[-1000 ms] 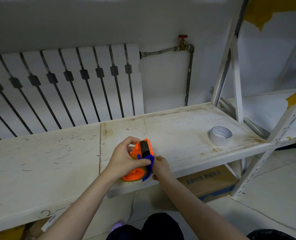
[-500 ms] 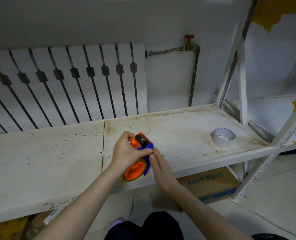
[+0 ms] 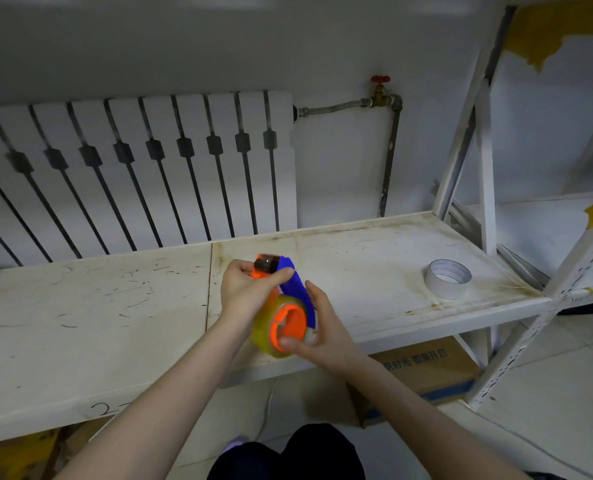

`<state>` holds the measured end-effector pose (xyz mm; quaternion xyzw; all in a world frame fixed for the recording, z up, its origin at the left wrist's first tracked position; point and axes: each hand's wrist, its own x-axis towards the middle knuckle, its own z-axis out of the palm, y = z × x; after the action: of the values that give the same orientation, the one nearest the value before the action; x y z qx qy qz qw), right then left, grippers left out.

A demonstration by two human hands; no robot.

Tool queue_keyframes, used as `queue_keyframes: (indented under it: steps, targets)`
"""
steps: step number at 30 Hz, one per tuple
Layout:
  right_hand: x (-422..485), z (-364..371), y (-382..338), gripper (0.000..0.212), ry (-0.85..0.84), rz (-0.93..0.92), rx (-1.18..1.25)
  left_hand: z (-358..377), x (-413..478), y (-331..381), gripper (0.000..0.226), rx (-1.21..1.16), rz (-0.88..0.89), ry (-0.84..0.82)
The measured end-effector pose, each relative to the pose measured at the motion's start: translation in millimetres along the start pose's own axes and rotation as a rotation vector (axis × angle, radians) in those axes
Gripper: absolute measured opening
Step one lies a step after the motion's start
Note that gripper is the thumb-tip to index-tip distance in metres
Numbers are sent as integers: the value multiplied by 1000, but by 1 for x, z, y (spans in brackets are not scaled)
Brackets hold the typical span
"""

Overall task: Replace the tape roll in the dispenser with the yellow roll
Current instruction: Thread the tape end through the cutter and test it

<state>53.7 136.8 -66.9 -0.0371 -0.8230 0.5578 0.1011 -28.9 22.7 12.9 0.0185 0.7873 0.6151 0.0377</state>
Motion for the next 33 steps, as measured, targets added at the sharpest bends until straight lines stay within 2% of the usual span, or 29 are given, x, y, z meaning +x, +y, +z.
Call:
queue_keyframes:
  steps: [2, 4, 8, 10, 13, 18, 21, 23, 25, 26, 29, 33]
  targets:
    - [0, 1, -2, 120, -26, -46, -126, 2, -3, 4, 56, -96, -77, 16]
    - [-1, 5, -3, 126, 4, -73, -205, 6, -9, 7, 58, -124, -92, 26]
    - [-3, 9, 3, 111, 120, -128, -96, 10, -18, 8, 63, -135, -77, -14]
    - [-3, 1, 6, 106, 48, -117, 67, 7, -19, 8, 63, -112, -48, -78]
    - [-2, -16, 7, 89, -106, -5, 286, 2, -17, 7, 57, -91, -15, -165]
    - [-1, -41, 14, 76, -225, 168, 375, 1, -5, -6, 30, -92, -15, -155]
    - [6, -63, 13, 57, -86, 201, 282, 1, -5, -16, 25, -106, -50, -154]
    - [17, -82, 18, 74, 98, 212, 121, 1, -6, -23, 21, -98, -71, -191]
    - [27, -101, 26, 99, 270, 247, -128, 3, -8, -29, 15, -55, -74, -250]
    - [30, -109, 28, 105, 331, 280, -262, 4, -9, -30, 12, -21, -70, -281]
    - [35, -128, 34, 107, 429, 341, -579, 10, -10, -33, 13, 54, -59, -354]
    - [40, -137, 43, 107, 444, 401, -770, 17, -10, -31, 12, 88, -33, -378]
